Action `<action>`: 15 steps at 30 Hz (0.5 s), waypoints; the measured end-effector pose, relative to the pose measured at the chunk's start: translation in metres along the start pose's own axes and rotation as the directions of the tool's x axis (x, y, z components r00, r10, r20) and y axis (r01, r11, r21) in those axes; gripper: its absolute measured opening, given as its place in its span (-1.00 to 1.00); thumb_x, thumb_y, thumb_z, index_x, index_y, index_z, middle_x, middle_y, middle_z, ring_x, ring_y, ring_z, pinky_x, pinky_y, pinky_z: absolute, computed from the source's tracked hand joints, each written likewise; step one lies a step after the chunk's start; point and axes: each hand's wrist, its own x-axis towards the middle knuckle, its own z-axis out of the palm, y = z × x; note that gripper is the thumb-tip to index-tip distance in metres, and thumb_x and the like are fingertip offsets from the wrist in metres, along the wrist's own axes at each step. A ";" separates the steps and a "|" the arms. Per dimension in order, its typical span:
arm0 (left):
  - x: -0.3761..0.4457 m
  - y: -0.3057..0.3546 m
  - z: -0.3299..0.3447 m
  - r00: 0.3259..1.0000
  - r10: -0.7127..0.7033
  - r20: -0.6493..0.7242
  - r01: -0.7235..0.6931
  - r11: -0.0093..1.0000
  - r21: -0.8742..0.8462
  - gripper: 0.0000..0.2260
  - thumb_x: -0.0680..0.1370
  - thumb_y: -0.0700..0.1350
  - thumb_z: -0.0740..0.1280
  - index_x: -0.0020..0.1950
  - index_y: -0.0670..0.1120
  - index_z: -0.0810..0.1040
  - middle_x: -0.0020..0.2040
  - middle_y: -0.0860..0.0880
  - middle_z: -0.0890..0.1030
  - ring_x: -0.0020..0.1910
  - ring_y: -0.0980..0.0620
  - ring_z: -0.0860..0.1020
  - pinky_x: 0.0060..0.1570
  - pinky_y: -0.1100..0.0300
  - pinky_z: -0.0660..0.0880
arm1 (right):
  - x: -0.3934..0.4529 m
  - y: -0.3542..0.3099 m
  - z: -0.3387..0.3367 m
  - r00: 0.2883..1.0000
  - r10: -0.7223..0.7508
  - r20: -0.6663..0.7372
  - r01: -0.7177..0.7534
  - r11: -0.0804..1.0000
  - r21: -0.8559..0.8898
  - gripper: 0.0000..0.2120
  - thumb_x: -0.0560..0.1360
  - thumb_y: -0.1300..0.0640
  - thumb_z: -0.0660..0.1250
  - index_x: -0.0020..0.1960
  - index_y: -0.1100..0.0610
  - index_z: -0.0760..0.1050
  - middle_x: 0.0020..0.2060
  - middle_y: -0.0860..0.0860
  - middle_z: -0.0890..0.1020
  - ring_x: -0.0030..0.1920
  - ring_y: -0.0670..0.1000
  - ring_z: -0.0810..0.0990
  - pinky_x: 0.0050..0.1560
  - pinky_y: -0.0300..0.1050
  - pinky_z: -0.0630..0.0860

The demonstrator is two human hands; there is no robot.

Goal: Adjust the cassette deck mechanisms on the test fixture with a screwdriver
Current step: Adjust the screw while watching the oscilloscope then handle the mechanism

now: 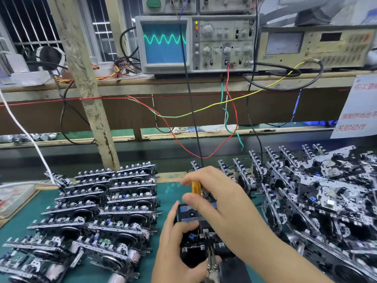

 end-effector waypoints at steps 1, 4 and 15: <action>0.000 -0.001 0.000 1.000 0.012 -0.001 -0.012 1.000 0.002 -0.41 0.18 0.27 0.65 0.14 0.26 0.55 0.58 0.23 0.22 0.49 0.16 0.35 0.26 -0.02 0.49 | -0.001 0.000 -0.002 1.000 0.000 0.029 0.000 1.000 -0.008 -0.81 0.62 0.09 0.29 0.21 -0.04 0.56 0.01 -0.25 0.55 0.11 -0.19 0.52 0.13 -0.35 0.39; 0.001 -0.003 0.000 1.000 0.016 0.006 -0.016 1.000 -0.014 -0.42 0.18 0.28 0.65 0.13 0.27 0.54 0.59 0.21 0.21 0.48 0.09 0.39 0.25 -0.05 0.51 | -0.001 0.000 -0.012 0.995 0.053 0.080 -0.060 0.995 0.081 -0.76 0.62 0.24 0.31 0.19 -0.03 0.60 -0.04 -0.21 0.66 0.01 -0.20 0.62 0.10 -0.24 0.52; 0.001 -0.006 0.002 0.999 -0.043 0.016 0.043 0.999 0.015 -0.35 0.15 0.32 0.64 0.17 0.23 0.55 0.58 0.23 0.23 0.46 0.15 0.40 0.20 -0.07 0.55 | -0.008 0.008 0.004 0.972 0.136 -0.192 -0.093 0.972 0.214 -0.84 0.43 0.10 0.52 -0.18 -0.06 0.55 -0.25 -0.13 0.63 -0.18 -0.04 0.64 -0.13 -0.25 0.55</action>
